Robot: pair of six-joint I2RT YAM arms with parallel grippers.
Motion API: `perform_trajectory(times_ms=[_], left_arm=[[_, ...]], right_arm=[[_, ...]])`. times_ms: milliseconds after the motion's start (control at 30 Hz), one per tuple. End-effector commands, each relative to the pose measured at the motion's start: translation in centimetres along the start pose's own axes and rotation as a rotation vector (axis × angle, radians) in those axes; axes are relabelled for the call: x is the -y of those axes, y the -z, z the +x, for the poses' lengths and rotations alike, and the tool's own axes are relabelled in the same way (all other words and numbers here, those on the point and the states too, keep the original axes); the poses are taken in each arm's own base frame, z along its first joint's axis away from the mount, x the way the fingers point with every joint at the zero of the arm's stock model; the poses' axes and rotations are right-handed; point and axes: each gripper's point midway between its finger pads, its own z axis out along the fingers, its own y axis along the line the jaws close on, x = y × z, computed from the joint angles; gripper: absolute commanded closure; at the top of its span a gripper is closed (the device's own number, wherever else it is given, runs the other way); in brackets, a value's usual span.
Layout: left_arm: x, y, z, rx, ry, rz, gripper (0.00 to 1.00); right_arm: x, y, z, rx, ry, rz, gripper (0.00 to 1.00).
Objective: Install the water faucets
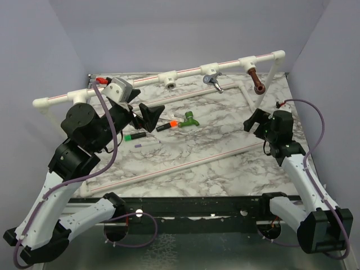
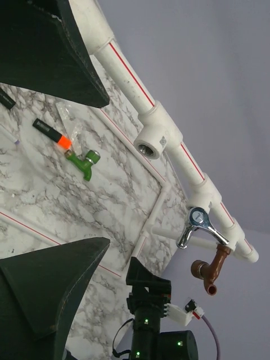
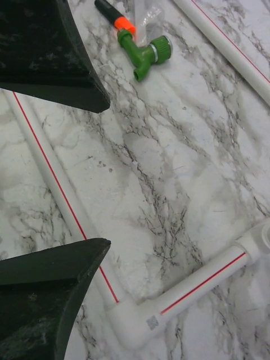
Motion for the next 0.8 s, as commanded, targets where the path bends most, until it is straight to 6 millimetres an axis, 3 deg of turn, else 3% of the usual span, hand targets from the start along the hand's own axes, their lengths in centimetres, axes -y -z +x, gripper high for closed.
perform_trajectory(times_ms=[0,400,600,767], left_arm=[[-0.5,0.0,1.0,-0.023,-0.019,-0.028,0.01],[-3.4,-0.3,3.6,-0.104,-0.052,-0.177,0.01],[-3.8,-0.4,4.6,-0.127,-0.061,-0.2,0.01],[-4.0,-0.4,5.1,-0.141,-0.063,-0.208,0.01]], right_arm=[[0.6,1.9,1.0,-0.053,-0.118,0.058,0.0],[-4.5,1.9,5.0,-0.135,-0.031,-0.333,0.02],[-5.5,0.1,7.4,-0.212,-0.087,-0.374,0.07],[-8.2,-1.4,9.2,-0.25,-0.066,-0.395,0.09]])
